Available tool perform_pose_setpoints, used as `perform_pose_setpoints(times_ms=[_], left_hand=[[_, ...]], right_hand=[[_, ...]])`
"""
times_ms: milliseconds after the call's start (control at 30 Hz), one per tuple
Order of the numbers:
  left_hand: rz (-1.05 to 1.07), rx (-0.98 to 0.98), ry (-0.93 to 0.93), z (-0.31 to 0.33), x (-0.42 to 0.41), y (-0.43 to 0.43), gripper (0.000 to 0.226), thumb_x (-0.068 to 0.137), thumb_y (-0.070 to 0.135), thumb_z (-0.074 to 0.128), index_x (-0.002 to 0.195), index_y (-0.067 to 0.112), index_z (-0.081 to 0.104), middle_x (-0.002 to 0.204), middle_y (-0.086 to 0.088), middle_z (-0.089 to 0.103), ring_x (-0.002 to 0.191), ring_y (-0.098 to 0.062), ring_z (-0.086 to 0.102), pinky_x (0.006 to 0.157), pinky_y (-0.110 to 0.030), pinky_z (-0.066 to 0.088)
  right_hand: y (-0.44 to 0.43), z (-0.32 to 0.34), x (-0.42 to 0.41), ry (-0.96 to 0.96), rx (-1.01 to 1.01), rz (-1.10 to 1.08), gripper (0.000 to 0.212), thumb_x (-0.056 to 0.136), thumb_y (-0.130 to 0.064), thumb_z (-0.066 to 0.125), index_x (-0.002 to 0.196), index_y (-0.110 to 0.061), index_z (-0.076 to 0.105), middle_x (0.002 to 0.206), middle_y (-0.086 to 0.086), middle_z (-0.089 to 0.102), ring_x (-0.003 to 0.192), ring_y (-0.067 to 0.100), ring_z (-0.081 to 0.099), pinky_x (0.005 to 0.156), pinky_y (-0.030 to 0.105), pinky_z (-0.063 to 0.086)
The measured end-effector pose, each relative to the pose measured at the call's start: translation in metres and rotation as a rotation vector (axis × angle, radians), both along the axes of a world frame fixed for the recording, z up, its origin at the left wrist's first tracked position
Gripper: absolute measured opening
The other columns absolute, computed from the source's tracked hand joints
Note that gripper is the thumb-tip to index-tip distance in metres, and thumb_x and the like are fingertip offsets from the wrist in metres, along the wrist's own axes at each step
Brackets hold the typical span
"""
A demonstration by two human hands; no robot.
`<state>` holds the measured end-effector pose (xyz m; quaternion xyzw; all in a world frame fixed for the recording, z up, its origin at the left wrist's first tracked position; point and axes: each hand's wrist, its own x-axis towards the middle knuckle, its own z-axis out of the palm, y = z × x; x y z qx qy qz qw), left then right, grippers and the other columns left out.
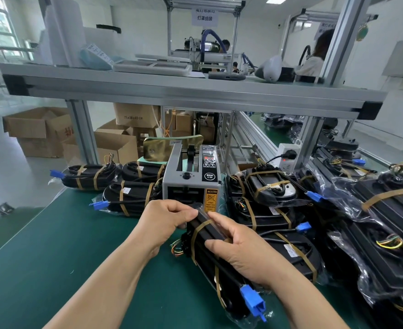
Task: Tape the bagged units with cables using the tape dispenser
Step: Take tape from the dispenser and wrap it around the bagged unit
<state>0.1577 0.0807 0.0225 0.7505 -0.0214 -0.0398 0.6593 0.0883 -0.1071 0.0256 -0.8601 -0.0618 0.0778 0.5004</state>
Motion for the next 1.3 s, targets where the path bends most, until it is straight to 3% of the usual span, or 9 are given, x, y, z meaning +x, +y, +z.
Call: perform_pose_setpoints(times_ms=[133, 267, 333, 400, 467, 600, 833, 1067, 1300], left_hand=[[0.016, -0.054, 0.039, -0.003, -0.001, 0.001, 0.018, 0.084, 0.015, 0.077, 0.067, 0.022, 0.080, 0.057, 0.002, 0.066, 0.049, 0.000, 0.055, 0.048, -0.012, 0.043], [0.071, -0.083, 0.040, -0.005, -0.006, -0.004, 0.021, 0.087, 0.017, 0.074, 0.068, 0.023, 0.079, 0.056, 0.005, 0.064, 0.050, 0.000, 0.054, 0.048, -0.012, 0.043], [0.095, -0.085, 0.027, -0.005, -0.011, -0.007, 0.021, 0.089, 0.019, 0.072, 0.070, 0.024, 0.079, 0.062, 0.006, 0.069, 0.057, -0.001, 0.057, 0.052, -0.014, 0.046], [0.107, -0.085, 0.029, -0.002, -0.017, -0.009, 0.022, 0.091, 0.020, 0.069, 0.073, 0.027, 0.080, 0.071, 0.007, 0.073, 0.066, -0.002, 0.060, 0.059, -0.018, 0.046], [0.073, -0.067, 0.040, 0.004, -0.025, -0.008, 0.023, 0.092, 0.023, 0.065, 0.077, 0.030, 0.080, 0.073, 0.012, 0.073, 0.065, 0.004, 0.061, 0.062, -0.019, 0.045], [0.005, -0.012, -0.042, 0.015, -0.041, 0.005, 0.028, 0.095, 0.025, 0.056, 0.086, 0.037, 0.079, 0.082, 0.014, 0.074, 0.069, 0.008, 0.061, 0.068, -0.021, 0.043], [0.136, -0.048, -0.280, 0.035, -0.058, 0.004, 0.024, 0.095, 0.028, 0.062, 0.082, 0.042, 0.077, 0.080, 0.017, 0.072, 0.073, 0.007, 0.062, 0.069, -0.014, 0.045], [0.077, 0.052, -0.282, 0.027, -0.070, -0.014, 0.019, 0.085, 0.024, 0.075, 0.084, 0.043, 0.073, 0.081, 0.011, 0.071, 0.077, -0.007, 0.065, 0.079, -0.030, 0.054], [0.016, 0.164, -0.424, 0.033, -0.069, -0.006, 0.023, 0.074, 0.024, 0.085, 0.089, 0.036, 0.073, 0.083, 0.019, 0.063, 0.072, -0.001, 0.056, 0.068, -0.015, 0.048]], right_hand=[[0.001, 0.009, 0.000, 0.038, -0.105, 0.013, 0.073, 0.077, -0.050, 0.067, 0.146, -0.046, 0.041, 0.121, -0.021, 0.067, 0.104, -0.004, 0.065, 0.099, 0.025, 0.050], [0.014, 0.036, 0.018, 0.103, -0.398, 0.072, 0.044, 0.068, -0.067, 0.073, 0.096, -0.034, 0.062, 0.087, -0.015, 0.070, 0.072, -0.001, 0.065, 0.061, 0.015, 0.047], [0.027, 0.042, 0.032, 0.076, -0.499, 0.100, 0.041, 0.069, -0.066, 0.077, 0.080, -0.030, 0.061, 0.079, -0.010, 0.066, 0.070, 0.005, 0.062, 0.061, 0.022, 0.047], [0.037, 0.042, 0.043, 0.073, -0.519, 0.133, 0.040, 0.071, -0.058, 0.081, 0.090, -0.026, 0.068, 0.091, -0.002, 0.071, 0.084, 0.014, 0.067, 0.077, 0.032, 0.056], [0.039, 0.040, 0.045, 0.092, -0.471, 0.117, 0.041, 0.072, -0.047, 0.085, 0.098, -0.018, 0.071, 0.096, 0.002, 0.072, 0.089, 0.018, 0.068, 0.085, 0.035, 0.056], [0.018, 0.044, 0.026, 0.052, -0.204, 0.053, 0.030, 0.065, -0.031, 0.089, 0.088, -0.022, 0.072, 0.080, -0.007, 0.074, 0.074, 0.008, 0.070, 0.067, 0.022, 0.054], [-0.019, 0.037, -0.013, -0.131, 0.468, 0.020, 0.063, 0.050, -0.014, 0.088, 0.105, -0.039, 0.070, 0.110, 0.002, 0.076, 0.102, 0.018, 0.073, 0.080, 0.025, 0.058], [-0.017, -0.003, -0.039, -0.206, 0.587, -0.062, 0.063, 0.054, -0.023, 0.087, 0.112, -0.038, 0.067, 0.116, 0.003, 0.073, 0.108, 0.021, 0.070, 0.084, 0.029, 0.056], [-0.017, 0.009, -0.042, -0.189, 0.547, -0.103, 0.045, 0.071, -0.026, 0.069, 0.113, -0.043, 0.068, 0.112, -0.004, 0.075, 0.099, 0.013, 0.072, 0.076, 0.018, 0.055]])
